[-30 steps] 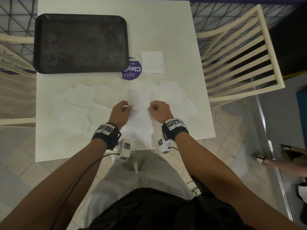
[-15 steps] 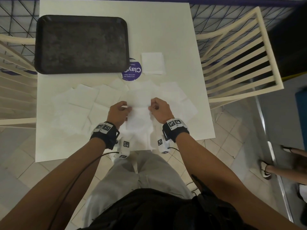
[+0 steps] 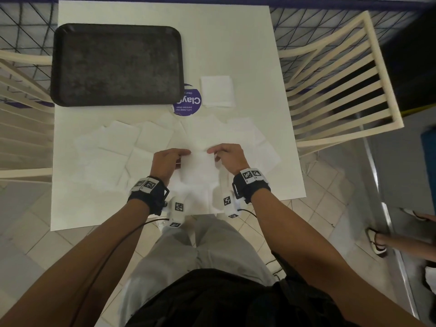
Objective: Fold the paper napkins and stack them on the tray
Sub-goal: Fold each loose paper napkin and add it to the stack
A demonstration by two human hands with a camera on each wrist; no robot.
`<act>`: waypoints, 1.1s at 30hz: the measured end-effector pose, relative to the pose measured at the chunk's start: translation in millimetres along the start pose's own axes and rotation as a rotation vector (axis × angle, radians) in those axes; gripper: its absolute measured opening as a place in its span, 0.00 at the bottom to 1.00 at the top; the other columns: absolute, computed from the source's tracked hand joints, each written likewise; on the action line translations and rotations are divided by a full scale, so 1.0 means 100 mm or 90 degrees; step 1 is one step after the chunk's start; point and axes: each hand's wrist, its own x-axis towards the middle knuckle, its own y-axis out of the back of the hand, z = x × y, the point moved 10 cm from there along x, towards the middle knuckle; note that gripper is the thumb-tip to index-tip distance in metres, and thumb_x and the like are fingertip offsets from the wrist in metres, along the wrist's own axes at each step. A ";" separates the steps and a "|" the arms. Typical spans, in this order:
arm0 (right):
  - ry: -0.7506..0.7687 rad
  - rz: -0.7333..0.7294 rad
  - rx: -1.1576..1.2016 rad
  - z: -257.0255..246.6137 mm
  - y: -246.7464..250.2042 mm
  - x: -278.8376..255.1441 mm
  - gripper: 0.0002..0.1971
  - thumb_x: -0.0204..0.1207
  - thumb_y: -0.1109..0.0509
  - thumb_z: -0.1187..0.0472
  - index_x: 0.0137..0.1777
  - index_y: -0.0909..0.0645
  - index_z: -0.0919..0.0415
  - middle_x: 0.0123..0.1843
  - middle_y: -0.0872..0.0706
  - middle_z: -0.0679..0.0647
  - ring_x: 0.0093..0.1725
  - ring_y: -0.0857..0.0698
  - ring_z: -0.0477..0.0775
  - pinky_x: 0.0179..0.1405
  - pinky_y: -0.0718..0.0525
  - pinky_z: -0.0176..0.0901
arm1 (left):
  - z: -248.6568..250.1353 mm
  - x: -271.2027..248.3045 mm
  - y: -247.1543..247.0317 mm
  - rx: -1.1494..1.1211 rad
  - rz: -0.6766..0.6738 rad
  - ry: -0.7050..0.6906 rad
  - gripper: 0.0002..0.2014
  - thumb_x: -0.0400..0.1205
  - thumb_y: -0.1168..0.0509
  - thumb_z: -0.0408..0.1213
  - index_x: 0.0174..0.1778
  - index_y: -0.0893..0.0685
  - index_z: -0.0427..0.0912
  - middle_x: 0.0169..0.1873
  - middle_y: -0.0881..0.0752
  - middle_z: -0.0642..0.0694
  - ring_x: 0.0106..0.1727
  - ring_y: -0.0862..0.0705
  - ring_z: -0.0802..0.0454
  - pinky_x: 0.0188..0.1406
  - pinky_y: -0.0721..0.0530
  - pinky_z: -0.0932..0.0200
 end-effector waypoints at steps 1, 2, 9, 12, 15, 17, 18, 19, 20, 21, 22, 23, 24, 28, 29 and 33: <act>0.000 0.003 0.008 -0.01 0.00 0.00 0.23 0.73 0.41 0.73 0.38 0.08 0.48 0.47 0.07 0.52 0.35 0.15 0.46 0.54 0.14 0.46 | -0.01 0.01 0.01 0.002 0.003 0.000 0.17 0.77 0.41 0.29 0.45 0.05 0.41 0.54 0.07 0.41 0.59 0.10 0.37 0.61 0.10 0.43; 0.000 0.005 0.012 -0.02 0.01 0.00 0.23 0.72 0.40 0.73 0.38 0.07 0.49 0.47 0.07 0.53 0.35 0.15 0.46 0.55 0.14 0.47 | -0.01 0.03 0.02 0.008 0.008 -0.005 0.14 0.77 0.37 0.34 0.46 0.05 0.43 0.53 0.07 0.43 0.58 0.10 0.37 0.61 0.10 0.41; 0.030 0.009 -0.009 -0.14 -0.03 0.01 0.11 0.75 0.30 0.62 0.47 0.10 0.45 0.41 0.09 0.51 0.37 0.15 0.47 0.50 0.14 0.43 | 0.04 0.11 0.10 0.137 0.048 -0.074 0.05 0.76 0.21 0.40 0.44 0.05 0.57 0.42 0.05 0.53 0.49 0.08 0.50 0.60 0.10 0.42; 0.088 -0.009 -0.072 -0.29 -0.14 0.00 0.07 0.74 0.21 0.50 0.50 0.10 0.46 0.38 0.11 0.47 0.38 0.16 0.43 0.41 0.20 0.28 | 0.10 0.10 0.03 0.171 0.028 -0.094 0.06 0.76 0.21 0.39 0.41 0.05 0.58 0.41 0.06 0.55 0.49 0.08 0.52 0.60 0.10 0.45; 0.149 -0.026 -0.132 -0.40 -0.27 0.00 0.03 0.73 0.21 0.51 0.44 0.09 0.48 0.40 0.10 0.47 0.42 0.15 0.41 0.40 0.26 0.26 | 0.18 0.07 -0.06 0.210 0.002 -0.129 0.08 0.79 0.22 0.37 0.40 0.07 0.57 0.40 0.07 0.56 0.45 0.10 0.57 0.53 0.12 0.55; 0.156 -0.018 -0.154 -0.43 -0.30 0.00 0.02 0.73 0.21 0.53 0.43 0.09 0.49 0.41 0.10 0.47 0.43 0.16 0.41 0.40 0.28 0.25 | 0.23 0.04 -0.09 0.233 -0.004 -0.147 0.06 0.81 0.24 0.37 0.43 0.08 0.54 0.41 0.08 0.57 0.45 0.11 0.59 0.49 0.17 0.64; 0.154 -0.013 -0.161 -0.43 -0.30 0.00 0.02 0.73 0.22 0.54 0.42 0.09 0.49 0.41 0.10 0.47 0.43 0.16 0.42 0.41 0.28 0.26 | 0.25 0.03 -0.10 0.243 -0.004 -0.151 0.05 0.82 0.24 0.37 0.44 0.09 0.53 0.42 0.08 0.58 0.45 0.12 0.60 0.48 0.20 0.67; 0.149 -0.011 -0.170 -0.43 -0.30 0.00 0.02 0.73 0.22 0.54 0.42 0.10 0.49 0.42 0.10 0.46 0.43 0.15 0.42 0.41 0.28 0.28 | 0.26 0.02 -0.11 0.255 -0.006 -0.152 0.04 0.82 0.25 0.37 0.45 0.09 0.52 0.42 0.09 0.58 0.45 0.12 0.60 0.46 0.21 0.69; 0.143 -0.013 -0.180 -0.42 -0.31 0.01 0.02 0.73 0.22 0.53 0.42 0.10 0.50 0.42 0.10 0.45 0.43 0.15 0.42 0.42 0.27 0.29 | 0.26 0.02 -0.11 0.272 -0.008 -0.156 0.02 0.83 0.26 0.38 0.46 0.10 0.51 0.42 0.10 0.58 0.45 0.13 0.61 0.44 0.22 0.71; 0.140 -0.016 -0.188 -0.41 -0.31 0.01 0.03 0.73 0.22 0.53 0.42 0.10 0.51 0.43 0.10 0.45 0.43 0.16 0.41 0.42 0.26 0.31 | 0.26 0.01 -0.11 0.289 -0.008 -0.161 0.02 0.83 0.27 0.38 0.46 0.10 0.50 0.42 0.10 0.58 0.45 0.13 0.60 0.43 0.22 0.72; 0.139 -0.017 -0.189 -0.41 -0.30 0.01 0.03 0.74 0.23 0.54 0.43 0.10 0.52 0.43 0.10 0.45 0.42 0.17 0.38 0.43 0.26 0.30 | 0.26 0.02 -0.10 0.302 -0.005 -0.167 0.02 0.84 0.28 0.39 0.46 0.11 0.51 0.42 0.10 0.57 0.45 0.14 0.58 0.43 0.22 0.71; 0.138 -0.016 -0.182 -0.40 -0.26 0.01 0.04 0.75 0.23 0.55 0.43 0.09 0.53 0.43 0.09 0.46 0.40 0.18 0.35 0.42 0.27 0.27 | 0.26 0.03 -0.08 0.306 0.003 -0.171 0.04 0.84 0.29 0.38 0.45 0.12 0.52 0.42 0.10 0.57 0.44 0.14 0.56 0.43 0.22 0.69; 0.134 -0.013 -0.169 -0.39 -0.21 0.01 0.03 0.76 0.23 0.56 0.43 0.10 0.54 0.43 0.09 0.46 0.38 0.19 0.31 0.41 0.27 0.23 | 0.24 0.05 -0.05 0.301 0.012 -0.168 0.06 0.84 0.29 0.37 0.45 0.13 0.54 0.43 0.10 0.55 0.44 0.14 0.54 0.44 0.22 0.66; 0.100 -0.005 -0.111 -0.33 -0.01 0.03 0.05 0.76 0.22 0.60 0.39 0.11 0.52 0.36 0.12 0.41 0.33 0.21 0.28 0.37 0.27 0.21 | 0.22 0.08 0.04 0.263 0.036 -0.147 0.04 0.84 0.31 0.37 0.46 0.14 0.52 0.46 0.09 0.52 0.46 0.13 0.51 0.46 0.19 0.61; 0.095 -0.002 -0.101 -0.32 0.02 0.03 0.07 0.75 0.21 0.61 0.37 0.12 0.51 0.34 0.14 0.39 0.32 0.21 0.28 0.37 0.27 0.21 | 0.23 0.07 0.04 0.252 0.036 -0.150 0.03 0.84 0.30 0.37 0.47 0.13 0.50 0.46 0.09 0.52 0.46 0.13 0.51 0.45 0.18 0.62; 0.088 0.033 -0.050 -0.31 0.08 0.06 0.15 0.75 0.21 0.63 0.31 0.16 0.45 0.36 0.11 0.48 0.32 0.19 0.33 0.38 0.24 0.23 | 0.22 0.09 0.08 0.181 0.041 -0.149 0.02 0.84 0.27 0.39 0.50 0.11 0.52 0.43 0.09 0.51 0.44 0.11 0.50 0.50 0.12 0.54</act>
